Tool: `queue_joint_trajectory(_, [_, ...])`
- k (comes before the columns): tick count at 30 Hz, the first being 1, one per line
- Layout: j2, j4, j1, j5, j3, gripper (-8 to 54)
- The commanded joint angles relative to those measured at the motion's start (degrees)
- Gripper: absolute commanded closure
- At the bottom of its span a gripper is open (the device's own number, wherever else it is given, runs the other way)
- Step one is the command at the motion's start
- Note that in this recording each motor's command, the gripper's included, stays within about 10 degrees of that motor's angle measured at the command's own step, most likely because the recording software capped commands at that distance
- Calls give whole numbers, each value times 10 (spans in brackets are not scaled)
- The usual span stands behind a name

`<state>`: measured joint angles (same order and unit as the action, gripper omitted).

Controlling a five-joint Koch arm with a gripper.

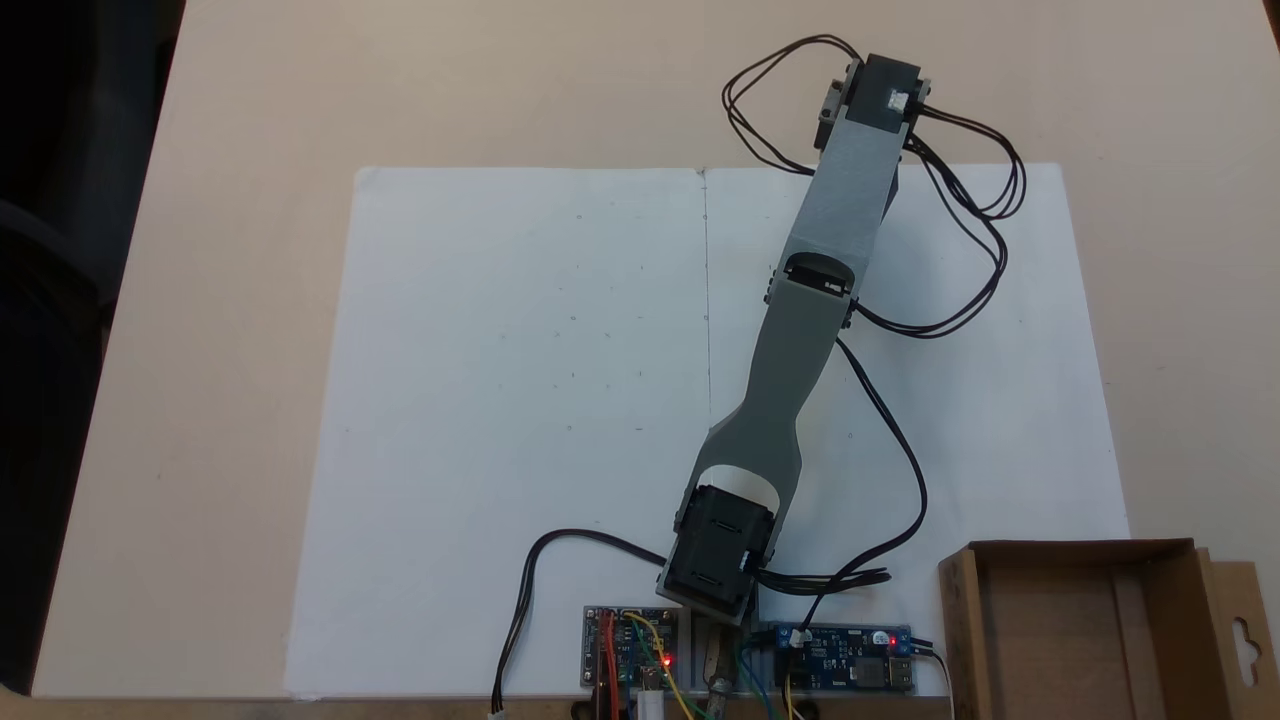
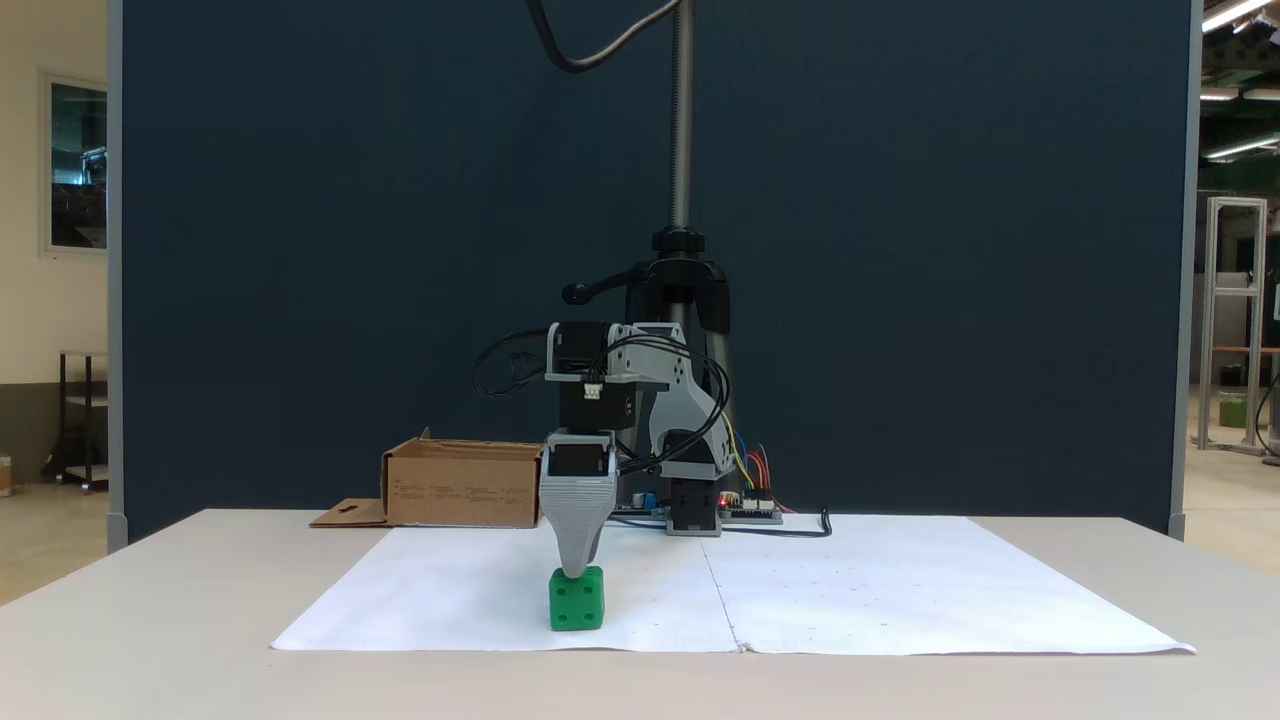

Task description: Grasp a green dice and put it in the bin.

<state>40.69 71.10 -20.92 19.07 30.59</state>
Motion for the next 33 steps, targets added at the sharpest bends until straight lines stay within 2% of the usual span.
queue_joint_trajectory(1, [11,-7,-1,54,-35,17])
queue_joint_trajectory(33, [-25,-76,-10,54,-35,24])
